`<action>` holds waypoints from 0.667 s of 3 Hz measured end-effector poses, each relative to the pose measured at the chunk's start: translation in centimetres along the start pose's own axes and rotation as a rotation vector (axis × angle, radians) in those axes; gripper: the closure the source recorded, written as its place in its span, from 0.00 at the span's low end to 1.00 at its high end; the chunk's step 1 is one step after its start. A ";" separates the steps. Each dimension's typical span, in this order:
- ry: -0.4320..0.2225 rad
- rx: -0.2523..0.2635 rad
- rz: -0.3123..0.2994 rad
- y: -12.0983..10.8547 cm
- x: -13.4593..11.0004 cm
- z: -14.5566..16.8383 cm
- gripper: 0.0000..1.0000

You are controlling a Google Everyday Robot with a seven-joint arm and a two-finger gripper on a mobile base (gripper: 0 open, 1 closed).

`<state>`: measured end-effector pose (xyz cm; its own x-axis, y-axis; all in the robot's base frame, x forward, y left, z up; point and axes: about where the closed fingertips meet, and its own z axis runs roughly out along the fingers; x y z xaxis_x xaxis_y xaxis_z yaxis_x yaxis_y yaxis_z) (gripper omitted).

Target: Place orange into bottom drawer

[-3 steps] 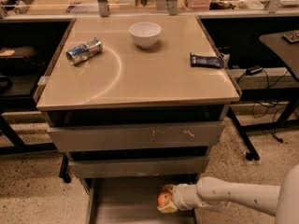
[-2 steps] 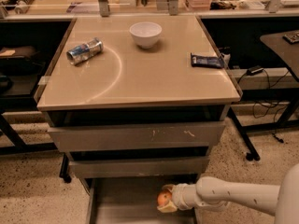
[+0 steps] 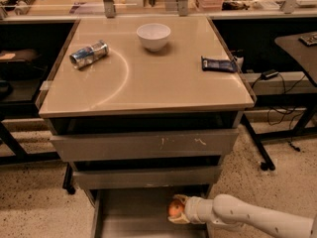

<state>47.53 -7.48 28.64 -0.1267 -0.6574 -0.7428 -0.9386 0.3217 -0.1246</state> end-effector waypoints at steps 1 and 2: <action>-0.033 0.039 -0.062 -1.1 -0.1 -0.1 1.00; -0.049 0.037 -0.106 -0.9 0.3 0.6 1.00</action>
Offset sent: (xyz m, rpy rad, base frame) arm 0.0110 -0.0021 -0.0144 0.0047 -0.1559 0.0858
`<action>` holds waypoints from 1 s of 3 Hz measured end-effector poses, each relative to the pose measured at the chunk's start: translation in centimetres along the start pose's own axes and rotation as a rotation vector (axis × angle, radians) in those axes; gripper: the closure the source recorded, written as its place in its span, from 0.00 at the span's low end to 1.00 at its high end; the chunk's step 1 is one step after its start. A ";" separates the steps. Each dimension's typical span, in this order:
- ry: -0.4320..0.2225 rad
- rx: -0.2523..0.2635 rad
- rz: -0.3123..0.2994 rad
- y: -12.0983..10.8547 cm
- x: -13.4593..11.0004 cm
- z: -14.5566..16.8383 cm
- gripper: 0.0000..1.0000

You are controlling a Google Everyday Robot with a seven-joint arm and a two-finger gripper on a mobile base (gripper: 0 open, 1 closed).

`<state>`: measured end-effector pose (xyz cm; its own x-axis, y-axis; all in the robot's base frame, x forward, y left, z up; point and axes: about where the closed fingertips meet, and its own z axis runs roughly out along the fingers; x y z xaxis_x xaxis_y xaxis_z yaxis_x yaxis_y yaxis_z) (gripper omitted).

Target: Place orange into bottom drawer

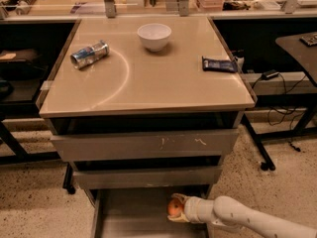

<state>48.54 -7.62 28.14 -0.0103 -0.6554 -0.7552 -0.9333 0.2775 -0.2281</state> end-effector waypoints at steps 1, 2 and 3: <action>0.024 -0.022 -0.035 1.4 1.5 1.6 1.00; 0.075 -0.039 -0.049 2.9 3.6 3.7 1.00; 0.138 -0.048 -0.057 4.9 5.3 5.4 1.00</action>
Offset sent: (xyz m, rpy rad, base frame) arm -0.0191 0.0112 -0.0963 -0.1631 0.0259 0.0415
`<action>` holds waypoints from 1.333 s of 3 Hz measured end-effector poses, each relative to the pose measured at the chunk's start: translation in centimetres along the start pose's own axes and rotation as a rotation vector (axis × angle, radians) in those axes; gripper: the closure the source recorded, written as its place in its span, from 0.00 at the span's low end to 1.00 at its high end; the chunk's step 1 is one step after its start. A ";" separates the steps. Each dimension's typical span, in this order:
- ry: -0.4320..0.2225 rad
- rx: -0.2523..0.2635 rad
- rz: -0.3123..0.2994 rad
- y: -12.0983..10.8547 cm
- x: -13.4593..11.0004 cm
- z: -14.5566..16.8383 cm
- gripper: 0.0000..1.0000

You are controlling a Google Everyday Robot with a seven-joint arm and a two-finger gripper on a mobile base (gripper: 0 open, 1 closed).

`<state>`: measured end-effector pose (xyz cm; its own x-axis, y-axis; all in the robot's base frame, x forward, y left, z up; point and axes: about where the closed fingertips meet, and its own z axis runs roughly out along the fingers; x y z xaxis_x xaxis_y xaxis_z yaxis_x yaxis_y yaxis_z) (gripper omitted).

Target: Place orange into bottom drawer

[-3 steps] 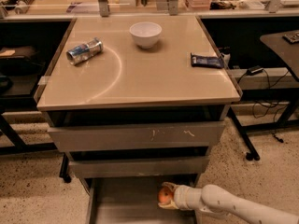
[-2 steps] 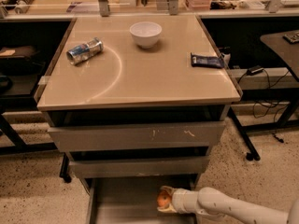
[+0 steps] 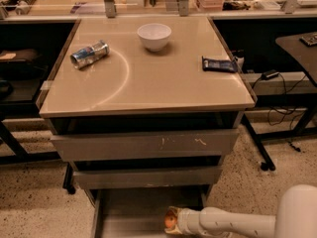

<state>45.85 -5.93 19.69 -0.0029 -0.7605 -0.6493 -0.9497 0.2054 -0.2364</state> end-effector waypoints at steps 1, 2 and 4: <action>0.034 -0.011 0.008 1.8 0.9 1.7 1.00; 0.029 -0.017 0.009 2.6 0.9 2.8 1.00; -0.034 -0.007 0.037 2.2 1.2 4.3 1.00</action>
Offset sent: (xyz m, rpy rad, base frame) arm -0.0201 0.0225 -0.0435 -0.0174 0.0288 0.0037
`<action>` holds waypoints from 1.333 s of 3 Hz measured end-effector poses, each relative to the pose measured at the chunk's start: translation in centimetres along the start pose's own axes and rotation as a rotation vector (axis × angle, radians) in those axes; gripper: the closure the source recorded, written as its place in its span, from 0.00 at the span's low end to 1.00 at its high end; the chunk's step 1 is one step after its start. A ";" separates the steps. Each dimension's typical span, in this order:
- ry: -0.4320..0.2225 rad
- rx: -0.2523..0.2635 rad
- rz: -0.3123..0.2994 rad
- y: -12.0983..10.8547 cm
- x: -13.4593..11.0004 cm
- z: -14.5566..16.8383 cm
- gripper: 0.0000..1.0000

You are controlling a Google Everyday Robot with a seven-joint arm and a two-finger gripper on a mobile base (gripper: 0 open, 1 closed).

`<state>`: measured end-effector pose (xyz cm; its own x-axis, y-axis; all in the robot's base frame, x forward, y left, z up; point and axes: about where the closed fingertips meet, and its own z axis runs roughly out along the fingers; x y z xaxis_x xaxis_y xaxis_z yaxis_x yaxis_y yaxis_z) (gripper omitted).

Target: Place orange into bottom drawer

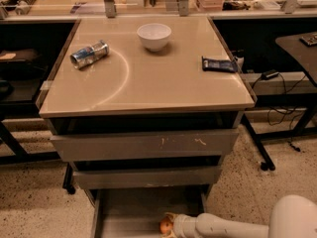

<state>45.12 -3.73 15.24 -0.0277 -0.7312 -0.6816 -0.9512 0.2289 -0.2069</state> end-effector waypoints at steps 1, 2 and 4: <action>-0.022 0.015 0.037 -1.4 1.6 1.0 1.00; -0.024 0.024 0.044 -2.2 2.1 1.1 0.85; -0.024 0.024 0.044 -2.2 2.1 1.1 0.39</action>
Offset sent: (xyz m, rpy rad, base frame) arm 0.0124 -0.0071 -0.0124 0.0272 0.0069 -0.0252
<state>47.51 -5.09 13.52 -0.0619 -0.7045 -0.7070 -0.9415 0.2763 -0.1929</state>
